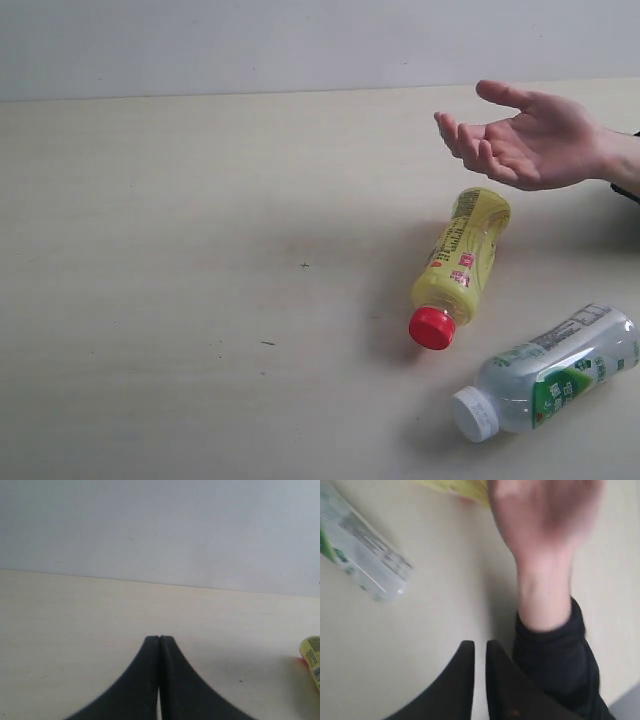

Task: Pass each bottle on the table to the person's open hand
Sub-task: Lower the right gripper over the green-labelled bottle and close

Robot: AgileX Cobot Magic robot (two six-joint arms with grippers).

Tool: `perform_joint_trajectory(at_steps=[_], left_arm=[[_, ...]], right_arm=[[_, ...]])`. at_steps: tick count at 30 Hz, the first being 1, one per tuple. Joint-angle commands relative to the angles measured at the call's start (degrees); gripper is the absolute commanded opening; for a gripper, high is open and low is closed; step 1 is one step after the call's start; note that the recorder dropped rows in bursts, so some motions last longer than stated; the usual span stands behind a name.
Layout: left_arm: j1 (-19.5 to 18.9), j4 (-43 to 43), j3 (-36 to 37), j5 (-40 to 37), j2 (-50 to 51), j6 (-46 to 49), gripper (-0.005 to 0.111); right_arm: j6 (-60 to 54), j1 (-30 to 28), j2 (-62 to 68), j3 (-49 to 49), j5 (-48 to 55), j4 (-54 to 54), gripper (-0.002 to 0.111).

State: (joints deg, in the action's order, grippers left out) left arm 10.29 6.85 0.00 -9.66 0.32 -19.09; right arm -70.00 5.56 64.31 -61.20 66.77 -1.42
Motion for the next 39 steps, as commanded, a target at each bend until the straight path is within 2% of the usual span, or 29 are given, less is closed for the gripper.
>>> perform_joint_trajectory(at_steps=[1,3,5,11,14,22,26,32,35,39], left_arm=[[-0.06,0.4,0.0,-0.07,-0.32,0.12,0.0],[-0.06,0.4,0.0,-0.07,-0.32,0.12,0.0],[-0.06,0.4,0.0,-0.07,-0.32,0.12,0.0],[-0.06,0.4,0.0,-0.07,-0.32,0.12,0.0],[-0.06,0.4,0.0,-0.07,-0.32,0.12,0.0],[-0.06,0.4,0.0,-0.07,-0.32,0.12,0.0],[-0.06,0.4,0.0,-0.07,-0.32,0.12,0.0],[-0.06,0.4,0.0,-0.07,-0.32,0.12,0.0],[-0.06,0.4,0.0,-0.07,-0.32,0.12,0.0],[-0.06,0.4,0.0,-0.07,-0.32,0.12,0.0]], right_arm=[[-1.0,7.48,0.37,5.7,1.89,2.35,0.015],[-1.5,10.27,0.37,9.97,0.56,1.42,0.017],[-1.66,12.68,0.37,13.88,-2.7,0.14,0.025],[-0.1,17.88,0.37,23.02,-17.81,-0.64,0.065],[0.11,18.78,0.46,25.83,-24.0,-0.64,0.076],[0.11,18.76,0.46,32.6,-27.16,-10.98,0.077],[0.39,18.76,0.46,33.64,-31.67,-9.97,0.077],[1.81,18.76,-1.49,35.25,-32.77,-5.19,0.076],[-2.14,18.76,-1.49,38.16,-34.56,-5.19,0.081],[-1.82,18.76,-1.49,40.59,-39.87,-6.71,0.089]])
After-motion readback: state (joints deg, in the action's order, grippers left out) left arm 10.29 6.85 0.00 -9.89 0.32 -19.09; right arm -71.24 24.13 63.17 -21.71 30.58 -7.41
